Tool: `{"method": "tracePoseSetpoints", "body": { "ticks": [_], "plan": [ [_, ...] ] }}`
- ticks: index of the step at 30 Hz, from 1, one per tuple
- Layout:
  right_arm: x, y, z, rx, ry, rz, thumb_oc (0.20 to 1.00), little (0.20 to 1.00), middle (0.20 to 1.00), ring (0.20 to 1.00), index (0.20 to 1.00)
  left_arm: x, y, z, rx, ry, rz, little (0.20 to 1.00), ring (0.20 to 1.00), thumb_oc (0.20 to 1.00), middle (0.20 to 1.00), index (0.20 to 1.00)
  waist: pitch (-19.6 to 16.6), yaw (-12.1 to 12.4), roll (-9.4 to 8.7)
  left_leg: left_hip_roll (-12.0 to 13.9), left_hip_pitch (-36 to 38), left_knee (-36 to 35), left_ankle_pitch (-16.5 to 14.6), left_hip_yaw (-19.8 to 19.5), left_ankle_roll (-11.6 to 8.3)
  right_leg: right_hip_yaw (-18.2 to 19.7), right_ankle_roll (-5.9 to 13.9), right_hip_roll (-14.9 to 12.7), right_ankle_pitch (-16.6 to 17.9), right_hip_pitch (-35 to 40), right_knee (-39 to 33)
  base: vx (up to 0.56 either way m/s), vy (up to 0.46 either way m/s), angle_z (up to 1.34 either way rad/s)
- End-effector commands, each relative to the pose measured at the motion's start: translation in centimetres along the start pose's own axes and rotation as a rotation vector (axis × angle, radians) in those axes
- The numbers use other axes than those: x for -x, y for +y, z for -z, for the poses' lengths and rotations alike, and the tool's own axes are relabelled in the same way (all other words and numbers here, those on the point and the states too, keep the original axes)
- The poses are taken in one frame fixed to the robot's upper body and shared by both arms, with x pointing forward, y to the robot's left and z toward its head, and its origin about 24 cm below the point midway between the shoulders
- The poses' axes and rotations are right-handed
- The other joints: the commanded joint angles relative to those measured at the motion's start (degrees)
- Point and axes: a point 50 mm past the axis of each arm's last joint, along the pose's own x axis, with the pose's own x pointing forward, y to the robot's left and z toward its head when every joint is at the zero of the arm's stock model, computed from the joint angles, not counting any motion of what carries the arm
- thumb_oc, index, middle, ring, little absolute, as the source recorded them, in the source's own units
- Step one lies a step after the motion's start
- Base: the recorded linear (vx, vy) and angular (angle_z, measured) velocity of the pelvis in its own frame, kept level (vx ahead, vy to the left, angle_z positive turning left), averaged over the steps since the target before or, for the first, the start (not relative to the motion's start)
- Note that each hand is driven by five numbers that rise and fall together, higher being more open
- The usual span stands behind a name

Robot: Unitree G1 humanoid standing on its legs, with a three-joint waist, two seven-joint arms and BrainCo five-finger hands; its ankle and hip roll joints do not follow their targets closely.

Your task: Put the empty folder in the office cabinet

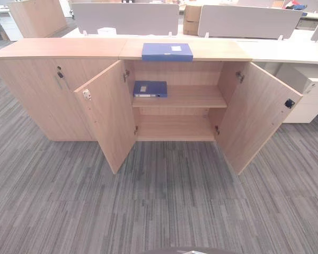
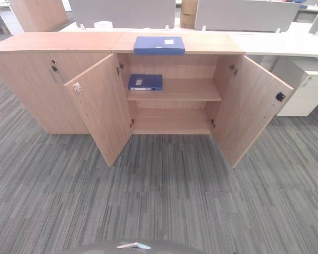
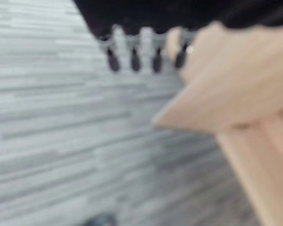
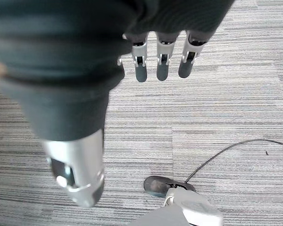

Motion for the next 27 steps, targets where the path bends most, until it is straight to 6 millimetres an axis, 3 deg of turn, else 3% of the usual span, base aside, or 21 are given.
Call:
{"method": "tracePoseSetpoints", "body": {
  "ticks": [1,13,27],
  "plan": [
    [0.0,-1.3,-1.4,-0.04,-0.017,0.034,1.0,1.0,1.0,1.0,1.0,-0.1,0.3,-1.2,0.026,-0.006,-0.008,1.0,1.0,1.0,1.0,1.0,0.81,0.55,0.75,0.86,0.19,-0.01,-5.43,1.52,-2.0,-0.15,4.39,-1.06,-2.12,-0.91,-0.17,0.0,0.0,0.0],
    [0.0,-1.4,-1.2,-0.022,-0.006,0.031,1.0,1.0,1.0,1.0,1.0,0.0,0.7,-0.8,0.036,0.011,-0.008,1.0,1.0,1.0,1.0,1.0,1.18,0.79,0.71,0.92,0.12,-0.01,-5.48,1.53,-2.09,-0.4,4.35,-0.99,-2.25,-1.01,-0.17,0.01,-0.004,0.0],
    [0.1,-1.8,-2.8,-0.019,-0.051,0.042,1.0,1.0,1.0,1.0,1.0,0.0,1.9,-1.7,0.076,-0.012,-0.039,1.0,1.0,1.0,1.0,1.0,3.86,0.75,1.07,1.64,-1.57,-0.01,-4.67,0.97,-2.12,-0.84,3.58,-0.25,-2.4,-3.32,0.67,0.01,-0.043,0.01]
  ]
}}
